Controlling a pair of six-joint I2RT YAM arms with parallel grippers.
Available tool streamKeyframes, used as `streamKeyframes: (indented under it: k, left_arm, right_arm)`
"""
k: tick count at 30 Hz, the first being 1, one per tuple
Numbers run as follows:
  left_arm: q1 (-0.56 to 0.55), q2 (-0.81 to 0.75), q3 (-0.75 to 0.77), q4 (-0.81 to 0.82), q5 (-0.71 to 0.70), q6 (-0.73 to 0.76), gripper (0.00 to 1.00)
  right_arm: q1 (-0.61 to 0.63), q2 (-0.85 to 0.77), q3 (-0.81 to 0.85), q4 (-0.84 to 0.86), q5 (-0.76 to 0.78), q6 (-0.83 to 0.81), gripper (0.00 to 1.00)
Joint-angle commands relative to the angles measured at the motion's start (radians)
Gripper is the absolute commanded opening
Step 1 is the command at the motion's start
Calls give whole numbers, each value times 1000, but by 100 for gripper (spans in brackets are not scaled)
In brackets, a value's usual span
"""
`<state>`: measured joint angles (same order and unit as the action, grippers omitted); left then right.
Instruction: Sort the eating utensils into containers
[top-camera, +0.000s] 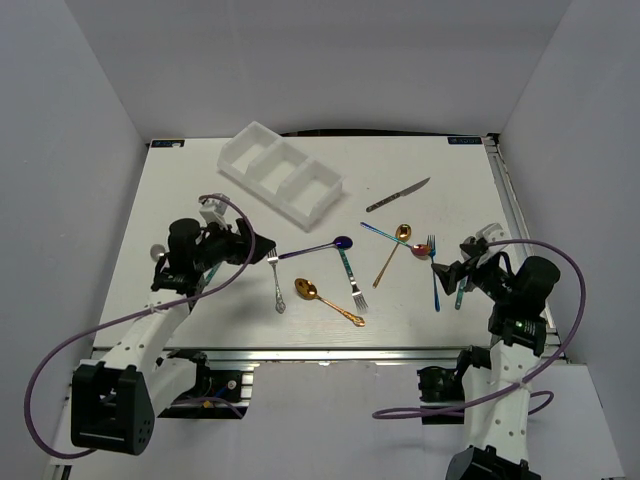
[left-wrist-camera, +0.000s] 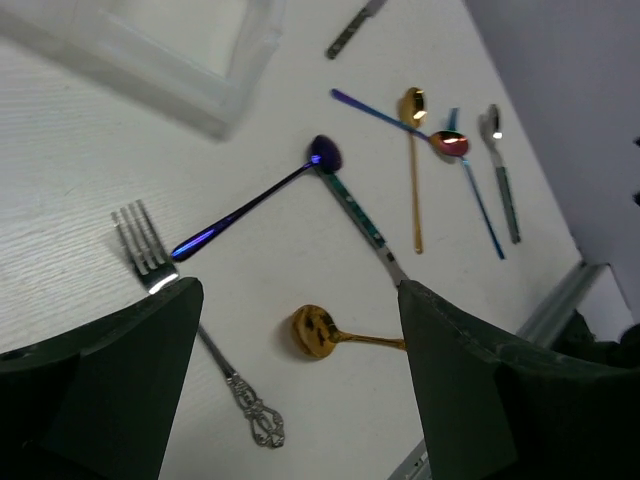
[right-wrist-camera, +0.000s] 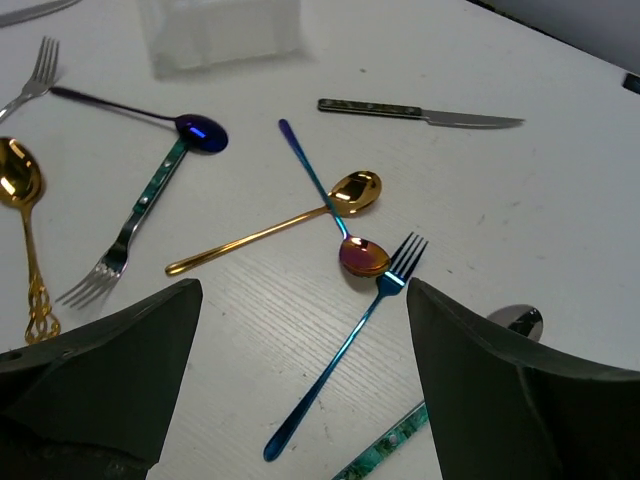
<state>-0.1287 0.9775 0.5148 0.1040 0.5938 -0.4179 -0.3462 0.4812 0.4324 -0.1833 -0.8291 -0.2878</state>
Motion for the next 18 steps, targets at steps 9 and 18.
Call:
streamKeyframes:
  k: [9,18]
  left_arm:
    - [-12,274,237,-369,-435,188,98]
    - [-68,651,536,-543,-793,343,98]
  right_arm:
    - [32,120,131,-274,-162,-333,89]
    - [56,97,129,-303,-145,-360,89]
